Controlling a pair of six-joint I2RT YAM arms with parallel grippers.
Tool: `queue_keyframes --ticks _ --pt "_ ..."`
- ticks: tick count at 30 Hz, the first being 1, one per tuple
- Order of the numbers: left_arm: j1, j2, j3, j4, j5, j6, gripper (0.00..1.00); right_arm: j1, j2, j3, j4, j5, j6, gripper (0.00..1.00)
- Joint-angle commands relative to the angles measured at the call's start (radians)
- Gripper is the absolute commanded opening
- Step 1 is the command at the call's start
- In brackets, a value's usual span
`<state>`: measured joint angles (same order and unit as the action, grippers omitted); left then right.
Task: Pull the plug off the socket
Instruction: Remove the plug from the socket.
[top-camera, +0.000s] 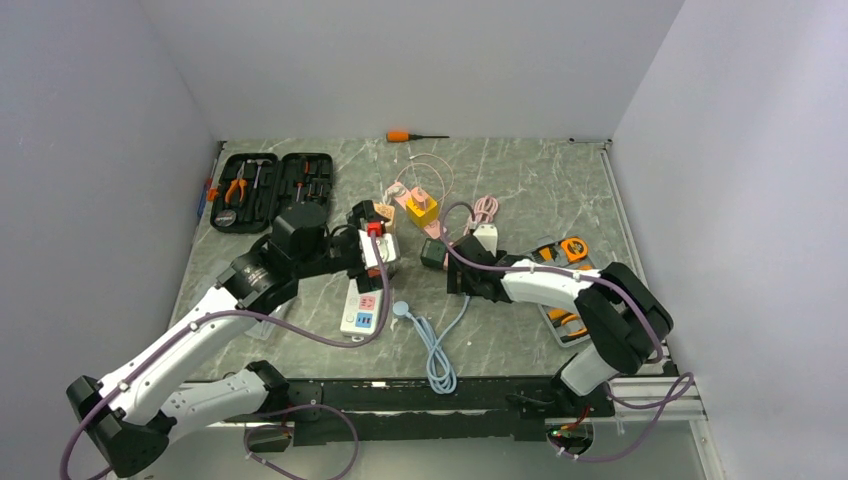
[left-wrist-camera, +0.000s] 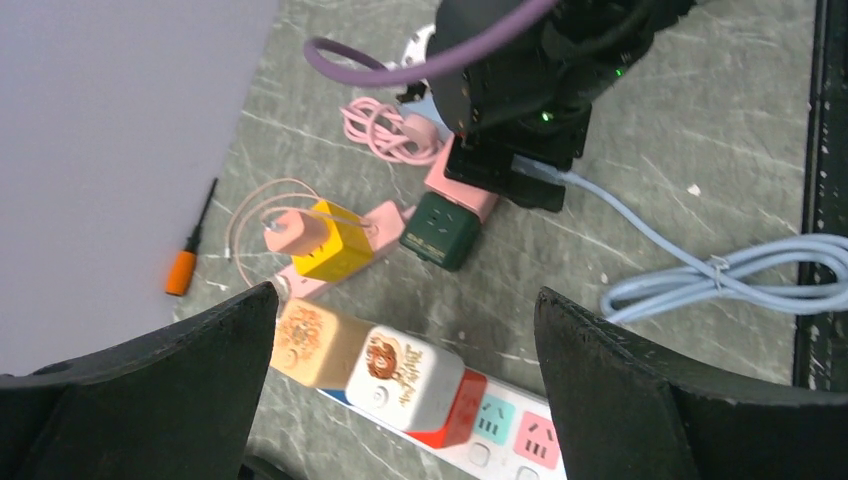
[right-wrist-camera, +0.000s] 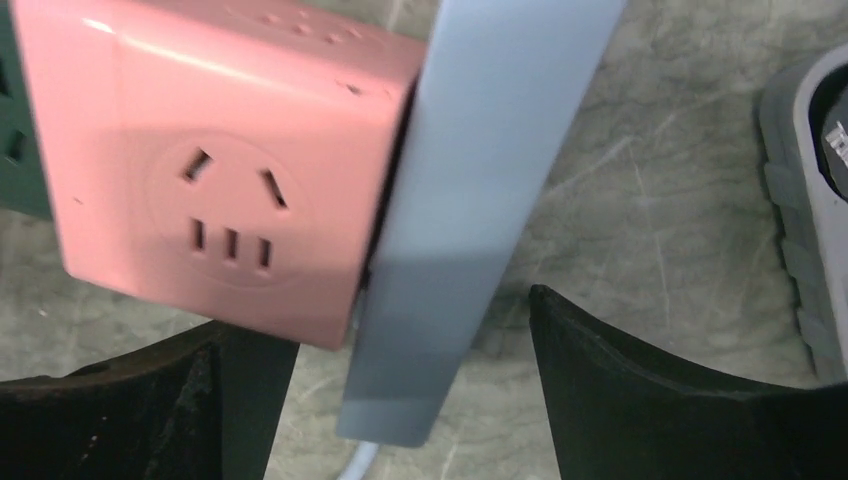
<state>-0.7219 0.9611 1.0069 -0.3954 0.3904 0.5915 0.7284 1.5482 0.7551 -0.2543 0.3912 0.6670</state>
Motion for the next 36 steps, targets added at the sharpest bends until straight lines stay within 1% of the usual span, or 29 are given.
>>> queue_keyframes --ticks 1,4,6,7,8,11,15,19,23,28,33,36 --pt "0.003 0.035 0.077 0.059 -0.013 0.013 0.99 -0.006 0.038 0.036 0.09 -0.006 0.034 0.79" --pt "0.004 0.067 0.083 0.063 -0.005 0.022 0.99 -0.006 0.035 0.026 0.118 -0.001 0.02 0.62" --pt "0.003 0.096 0.088 0.055 -0.009 0.029 0.99 -0.006 -0.003 -0.002 0.144 0.005 0.008 0.42" --pt "0.003 0.114 0.092 0.054 -0.012 0.028 0.99 -0.005 -0.031 -0.024 0.162 0.006 -0.001 0.36" --pt "0.004 0.134 0.098 0.047 -0.011 0.032 0.99 -0.006 -0.061 -0.049 0.187 0.001 -0.014 0.31" --pt "0.003 0.208 0.127 0.022 0.021 0.054 0.99 -0.006 -0.165 -0.128 0.248 -0.016 -0.042 0.22" --pt "-0.007 0.362 0.201 -0.017 0.028 0.078 1.0 -0.006 -0.281 -0.203 0.315 -0.04 -0.069 0.15" --pt "-0.025 0.563 0.327 -0.05 0.013 0.052 0.99 -0.005 -0.361 -0.245 0.331 -0.062 -0.079 0.11" --pt "-0.074 0.713 0.437 -0.101 0.011 0.05 0.99 -0.006 -0.423 -0.277 0.349 -0.08 -0.075 0.08" --pt "-0.105 0.788 0.442 -0.073 0.001 0.047 0.99 -0.006 -0.487 -0.299 0.361 -0.085 -0.072 0.05" --pt "-0.12 0.813 0.437 -0.048 0.035 0.021 0.99 -0.006 -0.528 -0.318 0.374 -0.099 -0.063 0.02" --pt "-0.133 0.816 0.414 -0.02 0.029 0.011 0.99 -0.006 -0.538 -0.308 0.373 -0.099 -0.064 0.01"
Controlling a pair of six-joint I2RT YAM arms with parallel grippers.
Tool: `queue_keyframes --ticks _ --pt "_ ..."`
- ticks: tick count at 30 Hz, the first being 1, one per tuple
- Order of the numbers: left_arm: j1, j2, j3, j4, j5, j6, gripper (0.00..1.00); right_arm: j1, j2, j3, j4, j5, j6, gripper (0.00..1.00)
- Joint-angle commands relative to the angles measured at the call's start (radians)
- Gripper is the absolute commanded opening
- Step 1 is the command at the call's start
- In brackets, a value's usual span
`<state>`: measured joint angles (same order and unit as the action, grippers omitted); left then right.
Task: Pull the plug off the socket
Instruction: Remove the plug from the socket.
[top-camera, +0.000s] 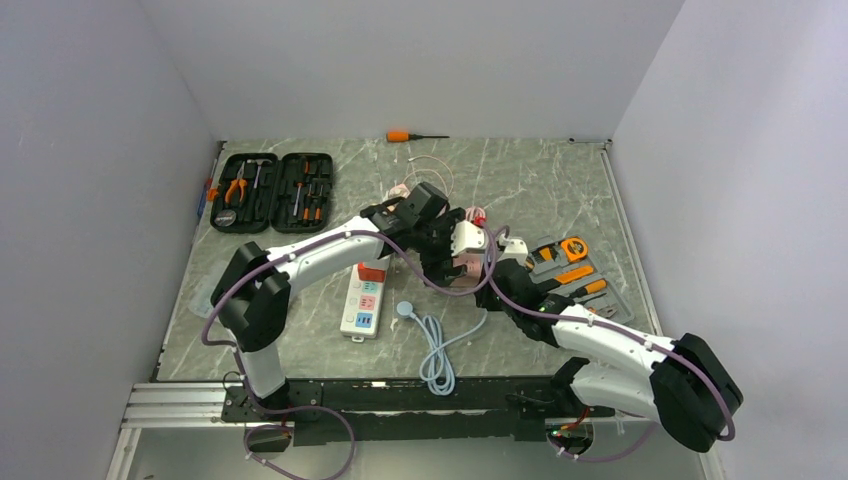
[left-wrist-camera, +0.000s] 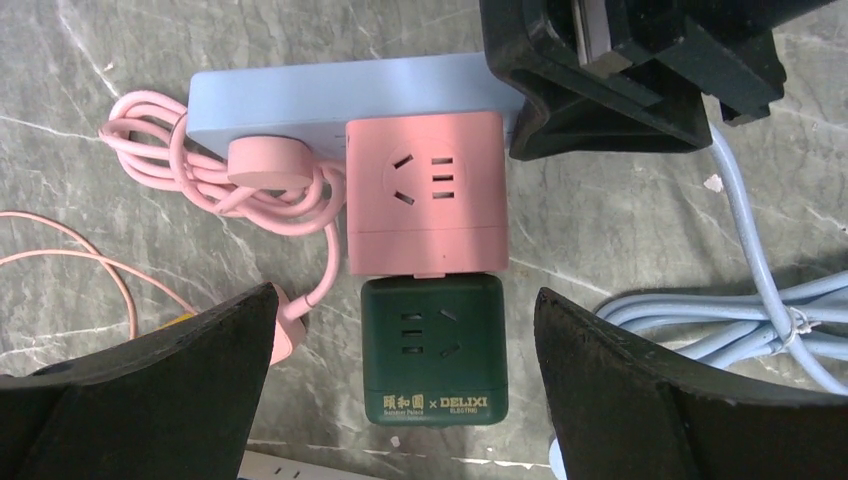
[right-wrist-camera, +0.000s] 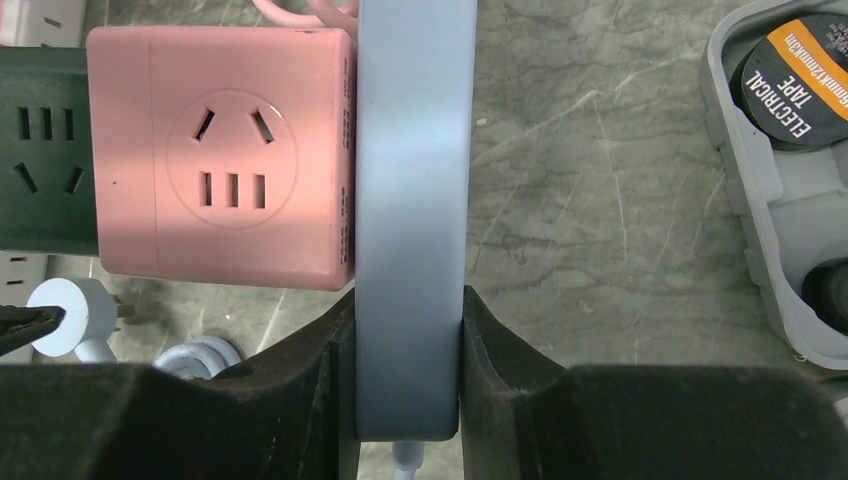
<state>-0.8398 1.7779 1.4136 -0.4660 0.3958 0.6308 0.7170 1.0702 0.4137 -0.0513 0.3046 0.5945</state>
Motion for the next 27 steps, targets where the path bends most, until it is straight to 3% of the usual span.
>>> queue_keyframes --ticks 1,27 --pt "-0.018 0.003 0.003 0.06 0.021 -0.035 0.99 0.006 -0.062 0.036 0.172 -0.014 0.008 0.01" --pt "-0.019 0.107 -0.003 0.084 0.131 -0.138 0.97 0.005 -0.175 0.021 0.232 -0.07 0.018 0.0"
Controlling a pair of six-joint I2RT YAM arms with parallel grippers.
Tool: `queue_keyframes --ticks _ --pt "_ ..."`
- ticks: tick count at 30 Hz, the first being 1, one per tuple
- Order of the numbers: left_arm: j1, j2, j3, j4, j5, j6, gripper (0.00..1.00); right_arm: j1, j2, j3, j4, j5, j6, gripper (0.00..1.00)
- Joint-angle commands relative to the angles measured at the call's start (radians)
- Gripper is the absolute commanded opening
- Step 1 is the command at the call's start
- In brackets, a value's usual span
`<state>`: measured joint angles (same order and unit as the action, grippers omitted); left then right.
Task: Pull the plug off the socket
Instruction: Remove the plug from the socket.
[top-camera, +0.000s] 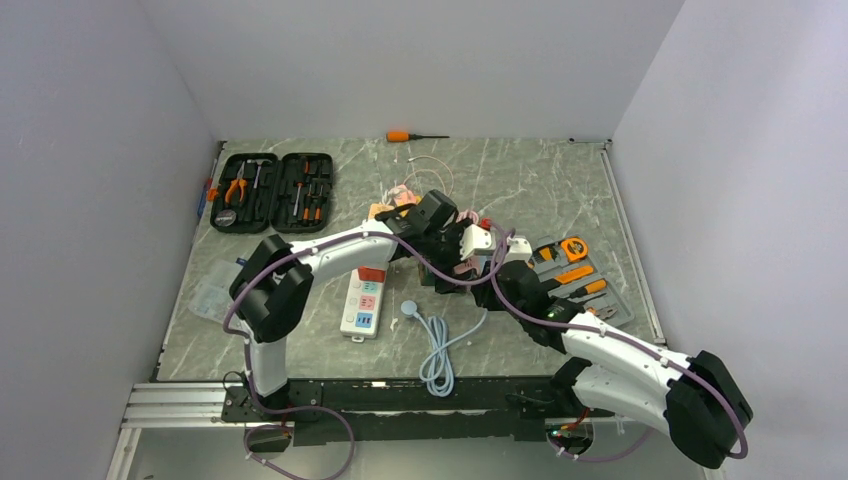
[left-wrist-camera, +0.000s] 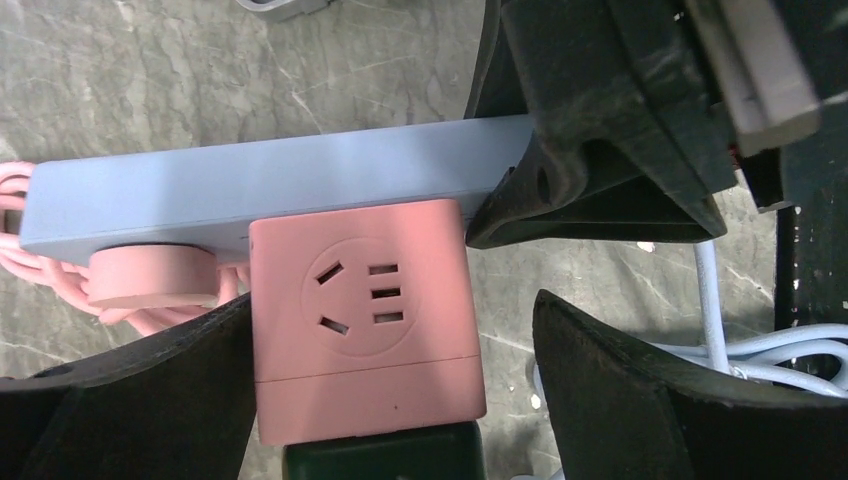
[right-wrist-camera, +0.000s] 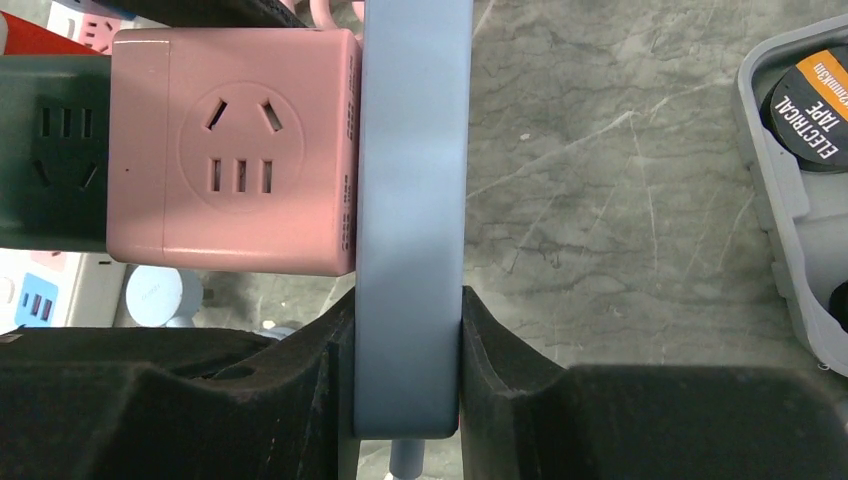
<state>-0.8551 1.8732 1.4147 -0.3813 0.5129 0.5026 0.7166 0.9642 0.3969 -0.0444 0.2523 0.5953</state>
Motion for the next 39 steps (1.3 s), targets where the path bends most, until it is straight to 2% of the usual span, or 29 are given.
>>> queue_keyframes --ticks 1,4,10,15,18,21,27,33,39 --pt "-0.005 0.011 -0.01 0.004 0.009 -0.015 0.95 0.005 -0.071 0.035 0.225 -0.016 0.015 0.0" --pt "-0.004 0.01 -0.009 0.006 -0.006 -0.019 0.84 0.006 -0.063 0.03 0.223 -0.016 0.015 0.0" --pt "0.01 -0.009 0.015 -0.002 -0.043 -0.007 0.55 0.006 -0.044 0.013 0.224 0.002 0.011 0.0" --pt "0.046 -0.044 0.012 -0.044 -0.051 0.027 0.36 0.006 -0.053 -0.02 0.207 0.057 0.019 0.0" --pt "0.064 -0.086 -0.025 -0.06 -0.05 0.057 0.16 0.005 -0.062 -0.036 0.192 0.095 0.027 0.0" --pt "0.081 -0.125 -0.043 -0.08 -0.047 0.087 0.03 0.003 -0.047 -0.03 0.162 0.13 0.038 0.0" --pt "0.097 -0.174 -0.023 -0.141 -0.023 0.113 0.0 -0.001 0.002 -0.005 0.121 0.181 0.05 0.0" --pt "0.098 -0.199 -0.058 -0.173 -0.006 0.157 0.0 0.0 0.076 0.064 0.008 0.274 0.05 0.0" --pt "0.123 -0.183 -0.009 -0.264 0.013 0.22 0.0 0.002 0.138 0.103 -0.091 0.349 0.083 0.0"
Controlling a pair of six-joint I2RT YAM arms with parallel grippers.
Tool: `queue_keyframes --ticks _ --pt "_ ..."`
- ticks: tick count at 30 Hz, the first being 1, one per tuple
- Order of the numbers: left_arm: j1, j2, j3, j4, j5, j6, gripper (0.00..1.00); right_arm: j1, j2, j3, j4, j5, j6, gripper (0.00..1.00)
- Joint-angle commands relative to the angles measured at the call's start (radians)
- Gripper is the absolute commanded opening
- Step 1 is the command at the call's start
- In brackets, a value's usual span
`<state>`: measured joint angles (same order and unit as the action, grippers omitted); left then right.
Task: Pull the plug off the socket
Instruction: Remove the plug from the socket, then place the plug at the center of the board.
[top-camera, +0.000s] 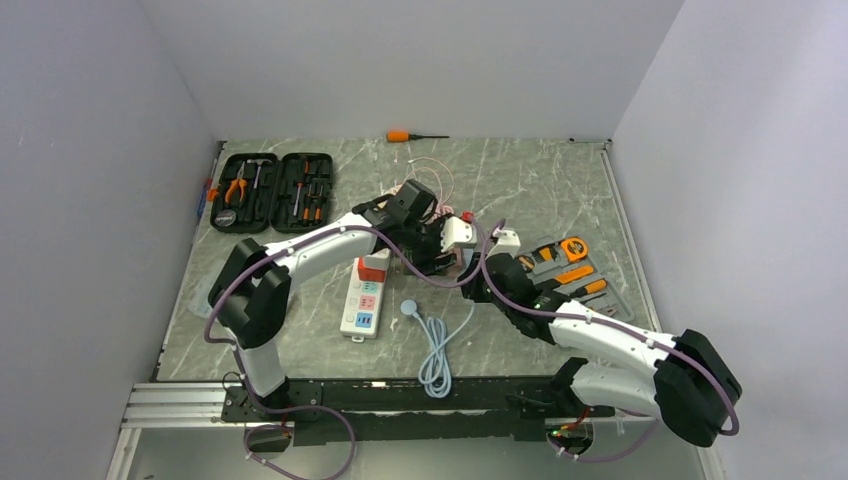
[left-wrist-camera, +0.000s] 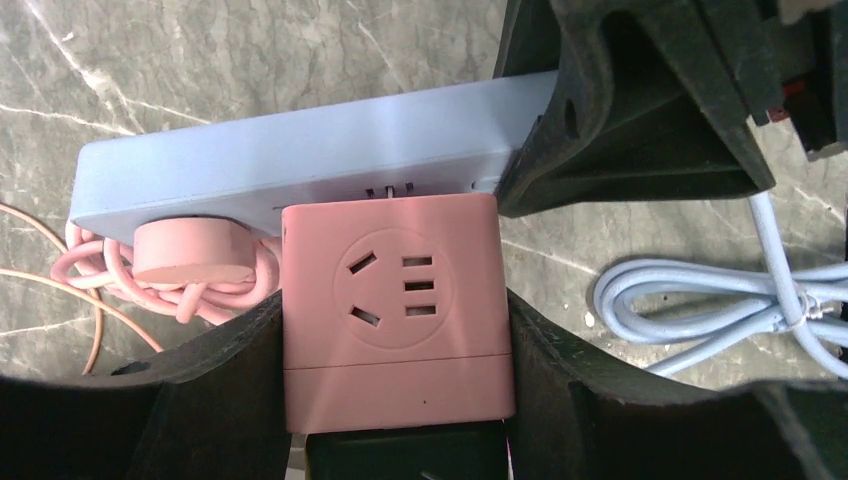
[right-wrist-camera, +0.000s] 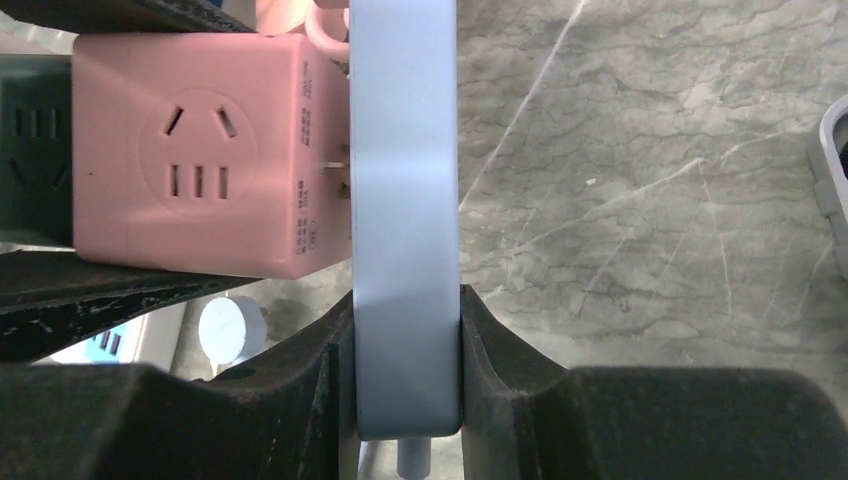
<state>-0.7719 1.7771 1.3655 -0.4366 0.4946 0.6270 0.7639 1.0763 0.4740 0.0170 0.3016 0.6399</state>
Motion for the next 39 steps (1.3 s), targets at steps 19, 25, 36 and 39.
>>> queue_keyframes --ticks 19,25,36,39 --pt "-0.039 0.07 0.076 -0.157 -0.009 0.057 0.14 -0.046 -0.142 -0.173 0.122 0.022 0.034 0.0" --pt "-0.059 0.166 0.111 -0.121 -0.043 0.034 0.44 -0.049 -0.248 -0.224 0.14 0.023 0.026 0.0" --pt "-0.07 0.172 0.155 -0.135 0.022 -0.018 0.99 -0.052 -0.248 -0.212 0.148 0.012 0.005 0.0" --pt "-0.048 0.15 0.221 -0.159 0.049 -0.049 0.99 -0.051 -0.274 -0.208 0.151 -0.002 -0.01 0.0"
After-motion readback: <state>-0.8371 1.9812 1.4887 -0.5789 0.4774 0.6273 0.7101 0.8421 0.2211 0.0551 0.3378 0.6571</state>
